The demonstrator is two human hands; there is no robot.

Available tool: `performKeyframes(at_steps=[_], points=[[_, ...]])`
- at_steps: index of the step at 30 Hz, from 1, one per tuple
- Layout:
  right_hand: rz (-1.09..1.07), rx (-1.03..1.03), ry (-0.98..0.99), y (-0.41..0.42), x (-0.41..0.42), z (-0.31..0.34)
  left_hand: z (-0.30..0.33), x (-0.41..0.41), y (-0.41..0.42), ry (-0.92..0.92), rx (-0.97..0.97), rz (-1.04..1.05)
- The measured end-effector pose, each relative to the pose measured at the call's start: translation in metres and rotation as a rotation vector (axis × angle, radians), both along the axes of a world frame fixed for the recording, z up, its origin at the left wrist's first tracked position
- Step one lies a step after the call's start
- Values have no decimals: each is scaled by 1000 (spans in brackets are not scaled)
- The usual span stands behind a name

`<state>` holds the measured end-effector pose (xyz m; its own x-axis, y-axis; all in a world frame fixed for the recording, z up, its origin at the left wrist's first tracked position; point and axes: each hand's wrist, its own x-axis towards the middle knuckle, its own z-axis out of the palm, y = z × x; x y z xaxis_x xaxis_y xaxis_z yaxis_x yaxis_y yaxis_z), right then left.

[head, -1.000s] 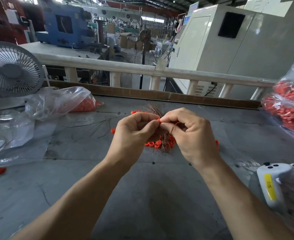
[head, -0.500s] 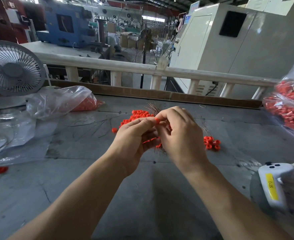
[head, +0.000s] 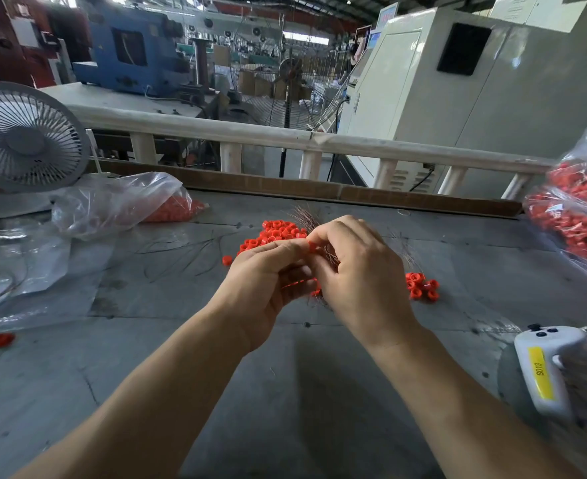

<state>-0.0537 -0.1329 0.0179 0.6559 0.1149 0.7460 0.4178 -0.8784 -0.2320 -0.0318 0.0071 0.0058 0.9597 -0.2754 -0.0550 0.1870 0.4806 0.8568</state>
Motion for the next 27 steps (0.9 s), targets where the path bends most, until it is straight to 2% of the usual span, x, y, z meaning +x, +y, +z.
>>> performKeyframes(at_steps=[9,15,20,27], points=[[-14,-22,-77,-2,0,0,0,1,-1,62,-94,-43],[29,-6,-121,-4,2,1,0,0,-1,31,-55,-66],[16,-76,-113,-3,-1,6,2,0,4,-46,-32,-30],[100,9,-39,-4,-1,3,3,0,5,-57,-27,13]])
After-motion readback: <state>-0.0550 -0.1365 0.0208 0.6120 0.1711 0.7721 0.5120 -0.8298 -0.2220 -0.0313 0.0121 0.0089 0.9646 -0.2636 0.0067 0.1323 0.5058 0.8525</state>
